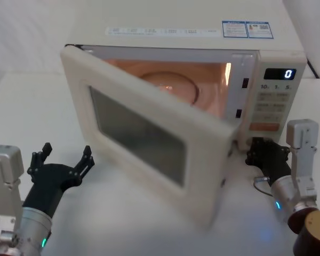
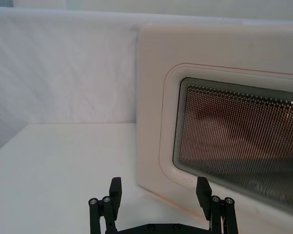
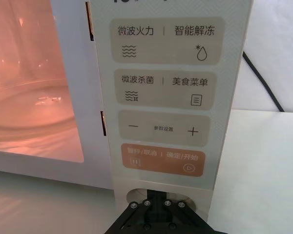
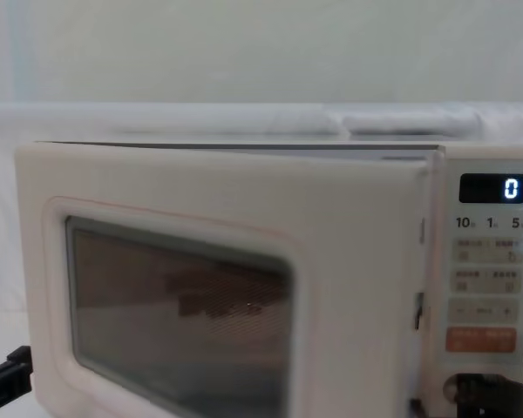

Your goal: Press the button to open the microwave door with one hand; close the microwave door with the other hand.

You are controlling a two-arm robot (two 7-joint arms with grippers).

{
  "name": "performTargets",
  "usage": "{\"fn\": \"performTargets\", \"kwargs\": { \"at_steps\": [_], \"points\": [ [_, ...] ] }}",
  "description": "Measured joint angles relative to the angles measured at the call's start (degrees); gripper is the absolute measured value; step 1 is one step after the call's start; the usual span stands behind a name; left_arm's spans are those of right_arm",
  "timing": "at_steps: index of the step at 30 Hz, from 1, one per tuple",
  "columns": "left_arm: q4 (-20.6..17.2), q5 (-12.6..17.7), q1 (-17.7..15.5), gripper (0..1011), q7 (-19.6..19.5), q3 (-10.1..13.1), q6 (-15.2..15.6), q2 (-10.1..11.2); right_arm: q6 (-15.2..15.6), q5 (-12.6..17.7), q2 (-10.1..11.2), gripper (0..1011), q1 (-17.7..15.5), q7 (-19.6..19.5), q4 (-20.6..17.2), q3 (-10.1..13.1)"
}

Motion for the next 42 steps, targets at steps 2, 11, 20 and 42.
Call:
{"fn": "performTargets", "kwargs": {
  "at_steps": [2, 11, 20, 42],
  "points": [
    [0.0, 0.0, 0.0, 1001, 0.0, 0.0, 0.0, 0.0, 0.0, 0.0, 0.0, 0, -0.1, 0.0, -0.2, 0.0],
    [0.0, 0.0, 0.0, 1001, 0.0, 0.0, 0.0, 0.0, 0.3, -0.1, 0.8, 0, -2.5, 0.4, -3.3, -0.2],
    [0.0, 0.0, 0.0, 1001, 0.0, 0.0, 0.0, 0.0, 0.8, -0.2, 2.1, 0, -6.6, 1.3, -8.3, -0.5],
    [0.0, 0.0, 0.0, 1001, 0.0, 0.0, 0.0, 0.0, 0.0, 3.1, 5.8, 0, -13.1, 3.9, -15.9, 1.2]
  ]
}}
